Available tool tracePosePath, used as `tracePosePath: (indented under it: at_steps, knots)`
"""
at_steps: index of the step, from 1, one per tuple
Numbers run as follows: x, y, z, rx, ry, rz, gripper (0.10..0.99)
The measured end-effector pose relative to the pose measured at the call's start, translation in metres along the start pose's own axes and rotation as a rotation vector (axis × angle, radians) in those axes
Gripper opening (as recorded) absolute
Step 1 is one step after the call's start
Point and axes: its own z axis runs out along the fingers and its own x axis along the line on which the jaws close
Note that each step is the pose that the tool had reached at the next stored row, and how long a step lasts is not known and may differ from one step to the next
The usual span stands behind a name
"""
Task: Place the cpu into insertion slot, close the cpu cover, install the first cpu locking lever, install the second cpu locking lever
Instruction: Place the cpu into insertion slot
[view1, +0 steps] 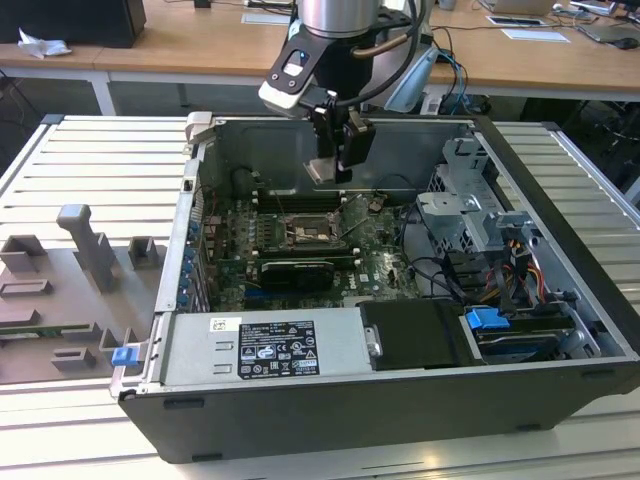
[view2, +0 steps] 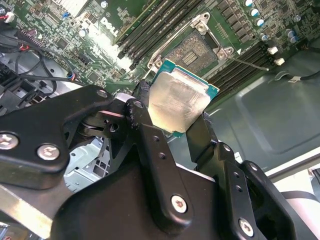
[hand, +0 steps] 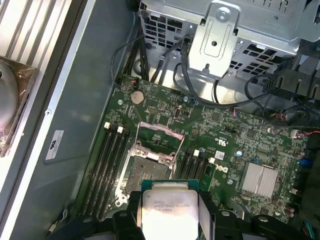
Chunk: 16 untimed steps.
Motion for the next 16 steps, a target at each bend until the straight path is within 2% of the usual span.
tracePosePath:
  at_steps: [16]
  knots:
    - [-0.0001,-0.0006,0.0067,0.000,-0.0002,0.002,0.537]
